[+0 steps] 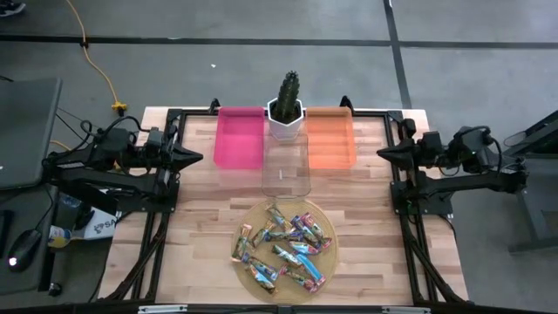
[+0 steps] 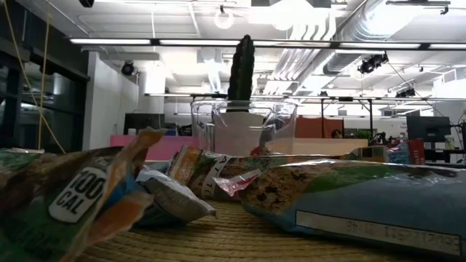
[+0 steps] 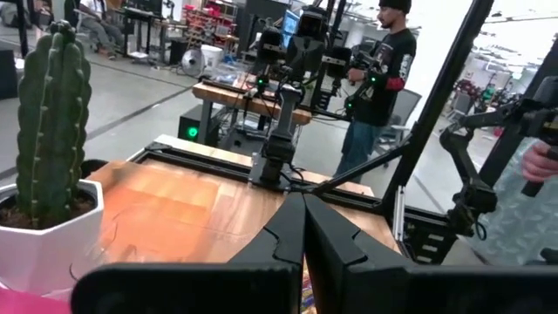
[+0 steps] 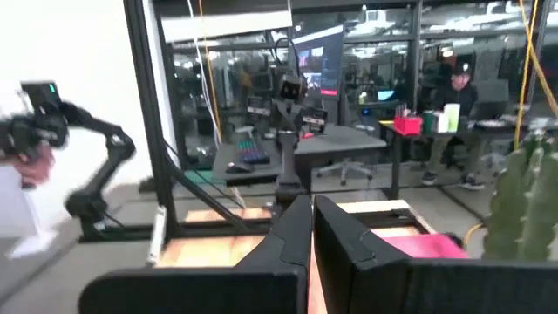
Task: Pick and place Granola Bars by type
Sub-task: Put the red granola bar into the orange bin
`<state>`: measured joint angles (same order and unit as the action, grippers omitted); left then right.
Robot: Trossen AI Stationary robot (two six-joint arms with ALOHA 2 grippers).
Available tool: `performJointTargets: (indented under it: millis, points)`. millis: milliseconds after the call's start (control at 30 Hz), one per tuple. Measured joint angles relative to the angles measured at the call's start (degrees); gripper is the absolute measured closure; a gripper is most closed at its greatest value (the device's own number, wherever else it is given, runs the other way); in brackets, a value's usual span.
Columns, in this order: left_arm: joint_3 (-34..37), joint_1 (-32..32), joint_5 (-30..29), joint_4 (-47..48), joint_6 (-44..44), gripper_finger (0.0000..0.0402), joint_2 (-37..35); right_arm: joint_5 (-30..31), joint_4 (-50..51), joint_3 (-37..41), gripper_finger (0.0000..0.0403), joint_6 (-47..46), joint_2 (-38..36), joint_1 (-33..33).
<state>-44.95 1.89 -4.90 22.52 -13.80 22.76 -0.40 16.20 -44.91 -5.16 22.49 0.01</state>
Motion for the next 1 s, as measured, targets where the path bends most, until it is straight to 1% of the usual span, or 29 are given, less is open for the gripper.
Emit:
performJointTargets:
  millis: [133,233,400,500,567,633,767,867,933,1000]
  points:
    - [0.0,0.0,0.0,0.5,0.0,0.0401,0.0,0.8,1.0,0.0,0.0402,-0.4,0.6,0.0]
    - [0.0,0.0,0.0,0.7,0.0,0.0401,0.0,4.1,1.1,0.0,0.0402,-2.3,2.8,0.0]
    - [0.0,0.0,0.0,1.3,0.0,0.0401,0.0,4.9,1.4,-0.2,0.0402,-3.7,9.9,0.0]
    - [0.0,0.0,0.0,1.6,0.0,0.0401,0.0,5.0,3.1,-2.4,0.0402,-3.8,15.7,0.0]
    - [0.0,0.0,0.0,1.7,0.0,0.0401,0.0,5.0,5.9,-5.4,0.0402,-3.9,19.9,0.0]
    - [0.0,0.0,0.0,1.7,0.0,0.0401,0.0,5.0,10.7,-10.1,0.0402,-4.2,24.2,0.0]
    - [0.0,0.0,0.0,1.7,0.0,0.0401,0.0,5.0,26.9,-22.7,0.0402,-7.3,33.7,0.0]
    - [0.0,0.0,0.0,1.7,0.0,0.0401,0.0,5.1,38.2,-31.0,0.0398,-12.8,40.5,0.0]
    - [0.0,0.0,0.0,1.7,0.0,0.0401,0.0,4.7,43.7,-35.2,0.0392,-18.1,44.3,0.0]
    - [0.0,0.0,0.0,1.7,0.0,0.0401,0.0,1.9,47.1,-37.8,0.0388,-22.8,47.5,0.0]
